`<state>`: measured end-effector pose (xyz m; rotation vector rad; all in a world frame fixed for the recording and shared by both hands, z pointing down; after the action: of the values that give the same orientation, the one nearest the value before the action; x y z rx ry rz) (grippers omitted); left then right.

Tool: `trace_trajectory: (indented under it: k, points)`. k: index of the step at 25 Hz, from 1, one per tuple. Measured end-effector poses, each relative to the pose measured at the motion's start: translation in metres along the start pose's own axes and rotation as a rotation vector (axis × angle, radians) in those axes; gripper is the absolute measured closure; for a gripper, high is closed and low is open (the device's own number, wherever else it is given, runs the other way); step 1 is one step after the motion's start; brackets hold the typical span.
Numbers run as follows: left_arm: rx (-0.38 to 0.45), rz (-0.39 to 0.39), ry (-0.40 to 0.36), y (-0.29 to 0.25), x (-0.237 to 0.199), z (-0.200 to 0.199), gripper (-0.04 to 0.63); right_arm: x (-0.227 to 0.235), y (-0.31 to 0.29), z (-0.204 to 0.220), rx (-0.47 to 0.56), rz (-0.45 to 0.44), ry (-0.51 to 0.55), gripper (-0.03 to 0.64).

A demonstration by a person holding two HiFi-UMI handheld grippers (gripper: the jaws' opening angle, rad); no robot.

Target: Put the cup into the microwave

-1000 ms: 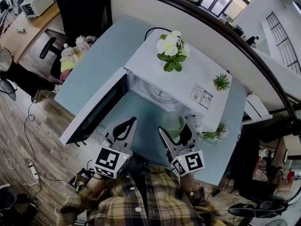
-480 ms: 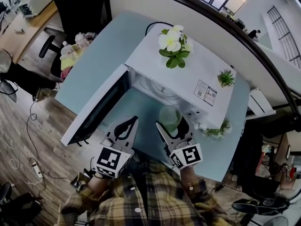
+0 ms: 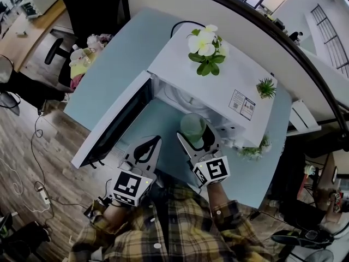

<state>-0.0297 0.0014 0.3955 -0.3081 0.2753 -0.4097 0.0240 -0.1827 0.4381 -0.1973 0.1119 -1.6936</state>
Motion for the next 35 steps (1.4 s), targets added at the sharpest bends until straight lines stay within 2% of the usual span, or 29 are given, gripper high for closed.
trace_trajectory:
  k: [14,21,35]
  points:
    - [-0.001,0.015,0.017,0.0,-0.004,0.016,0.603,0.015,-0.04,0.028,0.002,0.128,-0.008,0.249]
    - [-0.017,0.076,-0.008,-0.007,-0.001,0.017,0.603,0.02,-0.058,0.036,0.015,0.167,0.002,0.249]
    - [-0.01,0.181,-0.037,-0.025,-0.024,0.019,0.603,0.028,-0.079,0.053,-0.006,0.316,-0.01,0.249]
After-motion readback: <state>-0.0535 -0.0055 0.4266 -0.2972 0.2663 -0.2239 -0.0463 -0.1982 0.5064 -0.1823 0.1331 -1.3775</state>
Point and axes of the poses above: the fingertips, and each gripper's own axes: y backward along the fingers, x to its right, z out of its underside, the point moved 8 cm from there along y, backward along the fingers, and after that the axes turned 4 degrees about -x, right-handed, at the moved point
